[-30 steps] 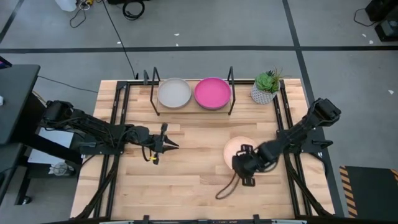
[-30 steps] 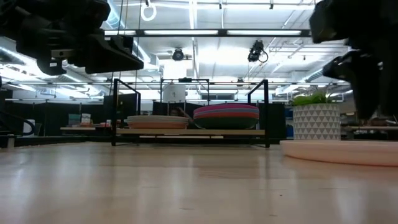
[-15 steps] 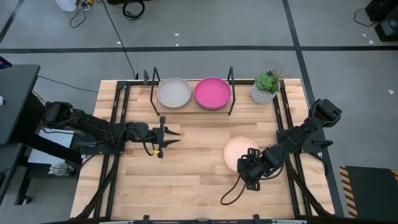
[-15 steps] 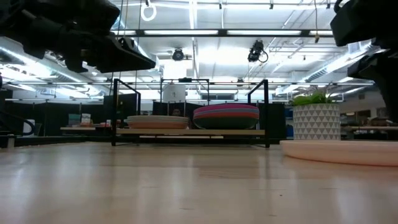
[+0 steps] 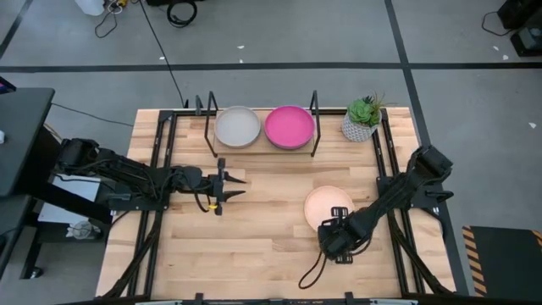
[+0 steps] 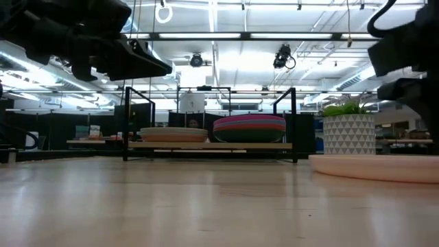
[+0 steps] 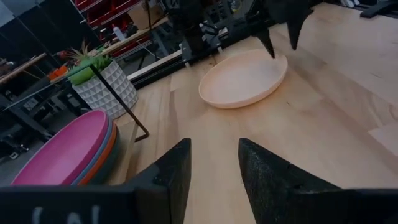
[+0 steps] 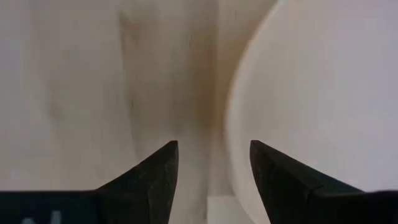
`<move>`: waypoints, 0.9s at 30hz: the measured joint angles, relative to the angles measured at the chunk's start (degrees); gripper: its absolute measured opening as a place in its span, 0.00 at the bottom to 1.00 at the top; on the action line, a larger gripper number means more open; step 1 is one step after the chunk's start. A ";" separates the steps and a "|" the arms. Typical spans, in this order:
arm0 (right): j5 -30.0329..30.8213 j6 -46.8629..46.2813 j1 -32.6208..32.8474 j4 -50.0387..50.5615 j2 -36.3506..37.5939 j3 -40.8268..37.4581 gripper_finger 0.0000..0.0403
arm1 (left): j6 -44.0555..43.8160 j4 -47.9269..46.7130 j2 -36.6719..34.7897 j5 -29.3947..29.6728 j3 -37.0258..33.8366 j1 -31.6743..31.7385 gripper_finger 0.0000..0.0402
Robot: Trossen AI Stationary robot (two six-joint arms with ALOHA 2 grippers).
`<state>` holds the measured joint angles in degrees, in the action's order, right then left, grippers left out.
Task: Place and stack plates onto a shelf
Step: Stack the light orange plate on top of the gray plate on the shelf
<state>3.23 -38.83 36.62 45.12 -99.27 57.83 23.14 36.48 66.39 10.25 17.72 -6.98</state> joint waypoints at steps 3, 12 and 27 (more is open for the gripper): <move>-0.53 1.53 0.02 6.05 -3.44 3.51 0.49 | -0.13 0.45 0.00 -0.60 0.00 0.02 0.35; -1.80 6.60 0.01 8.98 -6.58 4.98 0.29 | -4.53 -0.58 2.59 -7.04 0.07 0.07 0.35; -0.84 17.96 -2.92 9.77 -3.08 15.23 0.05 | 19.59 -7.38 14.86 -4.76 10.66 -5.35 0.53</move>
<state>2.39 -20.87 33.70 54.89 -102.35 73.06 42.72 29.10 81.25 5.49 28.37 -12.33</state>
